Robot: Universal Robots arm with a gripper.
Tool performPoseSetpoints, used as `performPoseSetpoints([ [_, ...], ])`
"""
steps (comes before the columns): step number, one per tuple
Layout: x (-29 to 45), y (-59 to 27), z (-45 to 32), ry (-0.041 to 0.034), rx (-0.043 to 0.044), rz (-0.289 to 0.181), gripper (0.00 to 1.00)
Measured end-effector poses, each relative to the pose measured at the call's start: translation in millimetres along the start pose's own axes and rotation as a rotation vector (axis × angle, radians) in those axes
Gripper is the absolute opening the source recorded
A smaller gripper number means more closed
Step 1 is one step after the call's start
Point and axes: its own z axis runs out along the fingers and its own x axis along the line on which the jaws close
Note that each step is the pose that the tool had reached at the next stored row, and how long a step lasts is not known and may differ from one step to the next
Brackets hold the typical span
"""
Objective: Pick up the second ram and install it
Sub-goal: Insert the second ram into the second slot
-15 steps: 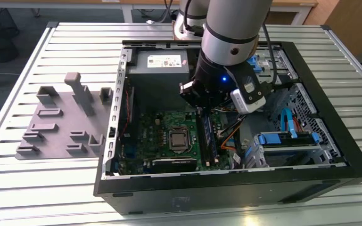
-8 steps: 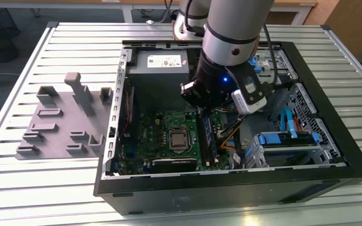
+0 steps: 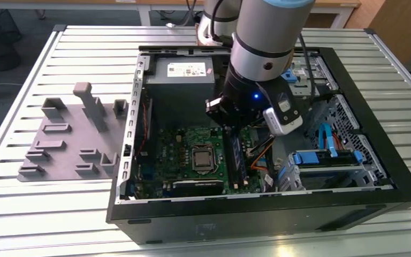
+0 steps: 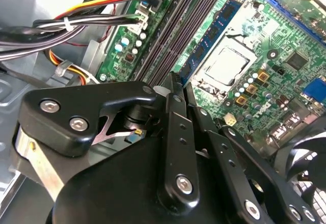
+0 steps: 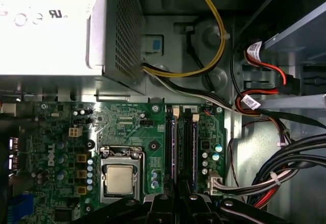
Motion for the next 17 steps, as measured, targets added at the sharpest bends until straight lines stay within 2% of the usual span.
performPoseSetpoints([
  [9, -1.0, -0.6, 15.7, 0.0, -0.0001, 0.001, 0.14],
  [17, -1.1, -0.7, 17.9, 0.0001, -0.0003, 0.001, 0.14],
])
